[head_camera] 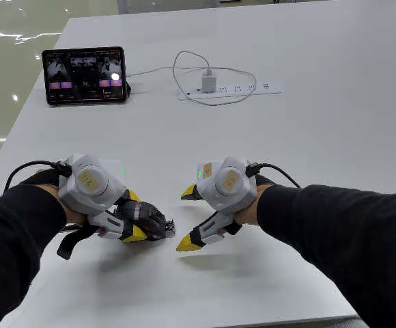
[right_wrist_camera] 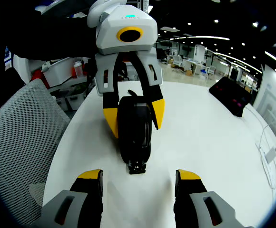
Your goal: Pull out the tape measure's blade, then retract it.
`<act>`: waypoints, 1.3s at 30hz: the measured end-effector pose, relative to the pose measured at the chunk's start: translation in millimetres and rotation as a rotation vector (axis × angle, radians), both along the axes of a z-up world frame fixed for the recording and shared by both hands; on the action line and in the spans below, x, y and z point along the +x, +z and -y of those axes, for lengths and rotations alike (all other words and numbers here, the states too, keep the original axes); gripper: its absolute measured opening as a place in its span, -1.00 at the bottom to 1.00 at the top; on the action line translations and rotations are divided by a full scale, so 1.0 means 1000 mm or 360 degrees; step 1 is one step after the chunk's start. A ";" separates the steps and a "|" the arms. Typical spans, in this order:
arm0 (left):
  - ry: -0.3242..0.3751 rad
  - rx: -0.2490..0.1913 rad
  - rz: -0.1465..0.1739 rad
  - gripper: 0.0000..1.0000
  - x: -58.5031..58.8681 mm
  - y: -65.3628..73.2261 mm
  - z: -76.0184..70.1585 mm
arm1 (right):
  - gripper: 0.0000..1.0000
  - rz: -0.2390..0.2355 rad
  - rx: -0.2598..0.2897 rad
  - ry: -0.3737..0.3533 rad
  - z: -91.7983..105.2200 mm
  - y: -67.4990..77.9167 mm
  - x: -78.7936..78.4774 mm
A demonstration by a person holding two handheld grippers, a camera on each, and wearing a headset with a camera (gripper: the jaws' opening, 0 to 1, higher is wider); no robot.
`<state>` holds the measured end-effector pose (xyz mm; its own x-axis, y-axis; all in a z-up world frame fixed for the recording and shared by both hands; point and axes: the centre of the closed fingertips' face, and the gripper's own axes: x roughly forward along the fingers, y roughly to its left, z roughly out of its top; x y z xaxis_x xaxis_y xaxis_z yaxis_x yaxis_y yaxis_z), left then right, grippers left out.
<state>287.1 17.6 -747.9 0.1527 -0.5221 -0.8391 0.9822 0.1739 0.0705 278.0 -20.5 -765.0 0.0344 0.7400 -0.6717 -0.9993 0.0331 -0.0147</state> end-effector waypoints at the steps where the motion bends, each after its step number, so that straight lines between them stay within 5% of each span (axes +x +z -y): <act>1: -0.0001 -0.0002 -0.0001 -0.37 0.000 0.000 0.000 | 0.11 0.0000 -0.0001 0.0002 -0.001 0.000 0.000; 5: -0.0016 -0.0006 -0.0008 -0.37 0.000 0.000 0.000 | -0.17 0.0024 -0.0054 0.0065 0.000 -0.006 -0.004; 20: -0.0002 -0.0034 0.0006 -0.37 0.000 0.000 -0.001 | -0.71 0.0064 -0.0085 0.0137 -0.016 -0.014 -0.004; 22: -0.0003 -0.0034 0.0008 -0.37 0.000 0.000 -0.001 | -0.74 0.0066 -0.0090 0.0126 -0.018 -0.014 -0.002; 27: 0.0001 -0.0036 0.0012 -0.37 0.001 0.000 -0.002 | -0.76 -0.0072 -0.0134 0.0006 -0.018 -0.017 -0.002; 31: 0.0001 -0.0037 0.0020 -0.37 0.001 -0.001 -0.002 | -0.76 -0.0021 -0.0165 0.0028 -0.019 -0.017 -0.002; 36: 0.0010 -0.0042 0.0008 -0.37 0.003 -0.001 -0.001 | -0.79 -0.0088 -0.0127 -0.0009 -0.018 -0.017 -0.001; 39: 0.0010 -0.0041 0.0007 -0.37 0.003 -0.001 -0.001 | -0.79 -0.0063 -0.0138 -0.0001 -0.018 -0.018 -0.002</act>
